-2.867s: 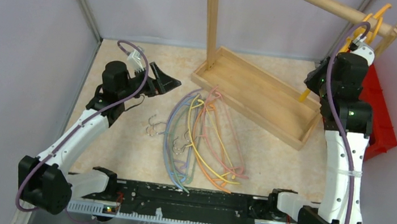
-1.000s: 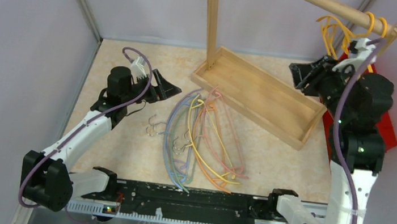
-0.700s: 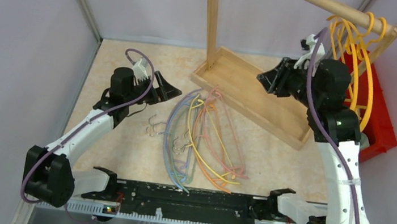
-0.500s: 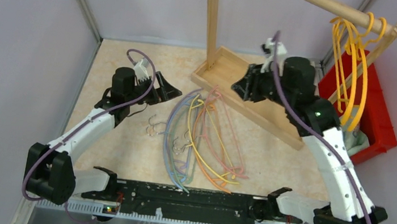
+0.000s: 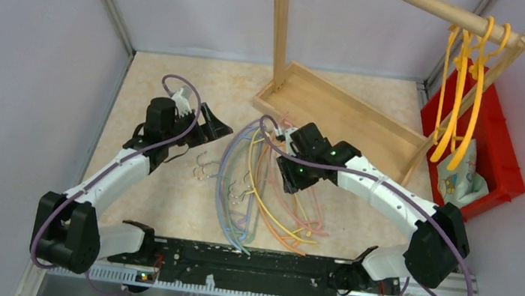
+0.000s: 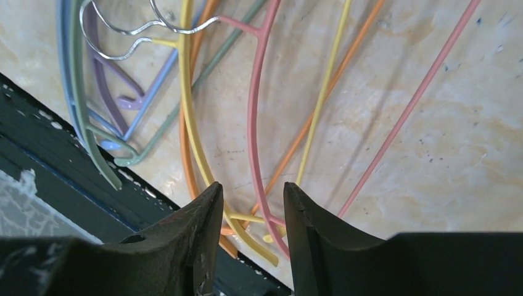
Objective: Organize the hangers
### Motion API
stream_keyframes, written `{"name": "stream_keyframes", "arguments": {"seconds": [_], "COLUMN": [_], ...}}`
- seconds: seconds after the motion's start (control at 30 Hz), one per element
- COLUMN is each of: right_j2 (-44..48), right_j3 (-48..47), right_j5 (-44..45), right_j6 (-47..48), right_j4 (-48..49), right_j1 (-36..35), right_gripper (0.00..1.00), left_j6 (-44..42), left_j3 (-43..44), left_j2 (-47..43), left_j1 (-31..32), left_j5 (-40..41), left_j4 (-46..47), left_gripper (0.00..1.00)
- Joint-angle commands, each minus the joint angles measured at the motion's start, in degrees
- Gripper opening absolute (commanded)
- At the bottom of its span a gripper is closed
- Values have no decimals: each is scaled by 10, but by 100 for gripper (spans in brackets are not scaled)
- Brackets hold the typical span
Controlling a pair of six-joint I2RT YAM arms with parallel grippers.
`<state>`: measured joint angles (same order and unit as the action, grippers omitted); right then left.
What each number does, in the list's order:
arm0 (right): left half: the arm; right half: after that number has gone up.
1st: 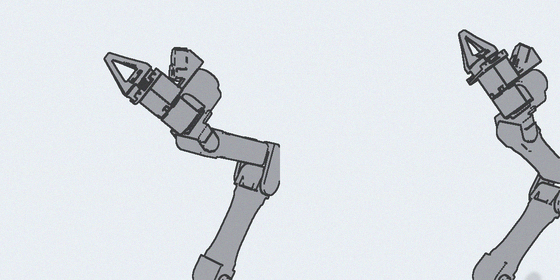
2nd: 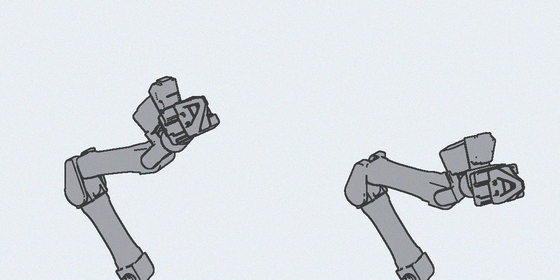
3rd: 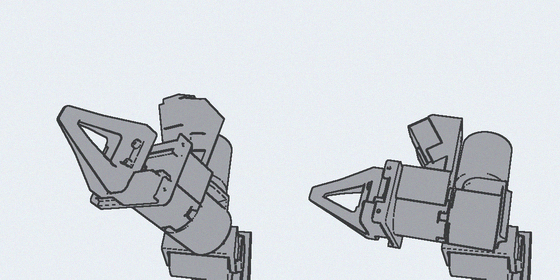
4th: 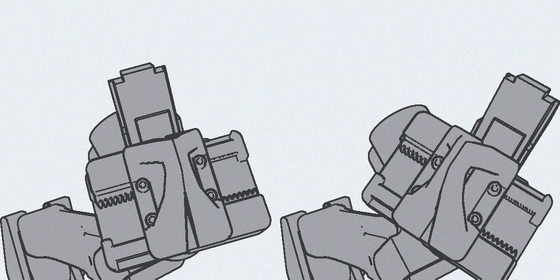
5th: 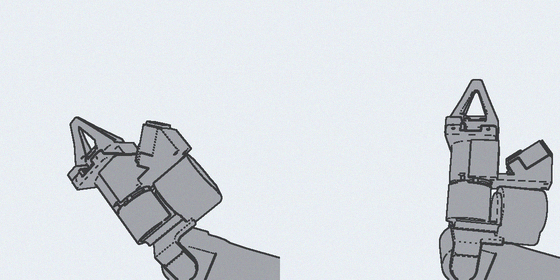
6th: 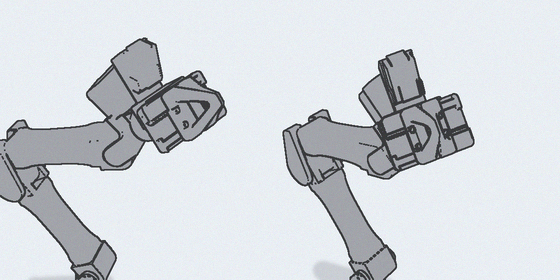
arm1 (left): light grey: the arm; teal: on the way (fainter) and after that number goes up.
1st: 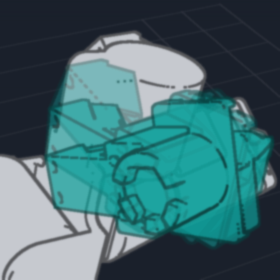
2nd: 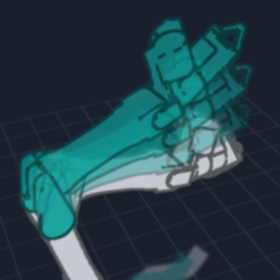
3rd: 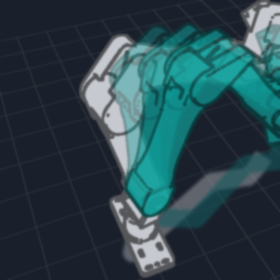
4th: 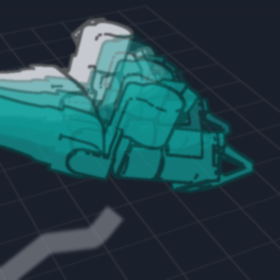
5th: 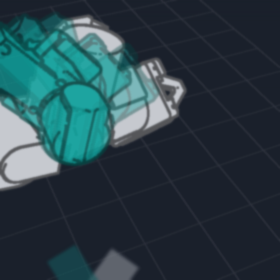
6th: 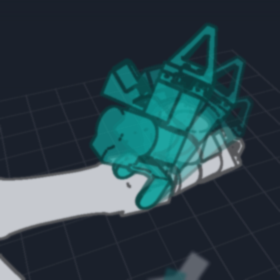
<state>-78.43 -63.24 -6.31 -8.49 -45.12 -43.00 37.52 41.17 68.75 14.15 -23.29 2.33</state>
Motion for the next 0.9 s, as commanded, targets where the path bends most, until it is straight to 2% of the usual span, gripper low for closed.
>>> {"name": "stream_keyframes", "arguments": {"seconds": [0.0, 0.43, 0.7, 0.87], "right_j2": [7, -50, -93, -114], "right_j3": [35, 109, 130, 139], "right_j5": [-21, -56, -73, -81], "right_j6": [12, 16, 13, 14], "right_j4": [61, 135, 178, 195], "right_j1": [1, -4, -4, -5], "right_gripper": [42, 50, 49, 45], "left_j6": [-3, -5, -1, -1], "left_j3": [-15, -31, -32, -37], "left_j2": [-26, -36, -30, -31], "left_j1": [-6, -14, -17, -18], "left_j5": [19, 50, 52, 53], "left_j4": [-8, -15, -18, -22], "left_gripper": [99, 100, 100, 100]}}
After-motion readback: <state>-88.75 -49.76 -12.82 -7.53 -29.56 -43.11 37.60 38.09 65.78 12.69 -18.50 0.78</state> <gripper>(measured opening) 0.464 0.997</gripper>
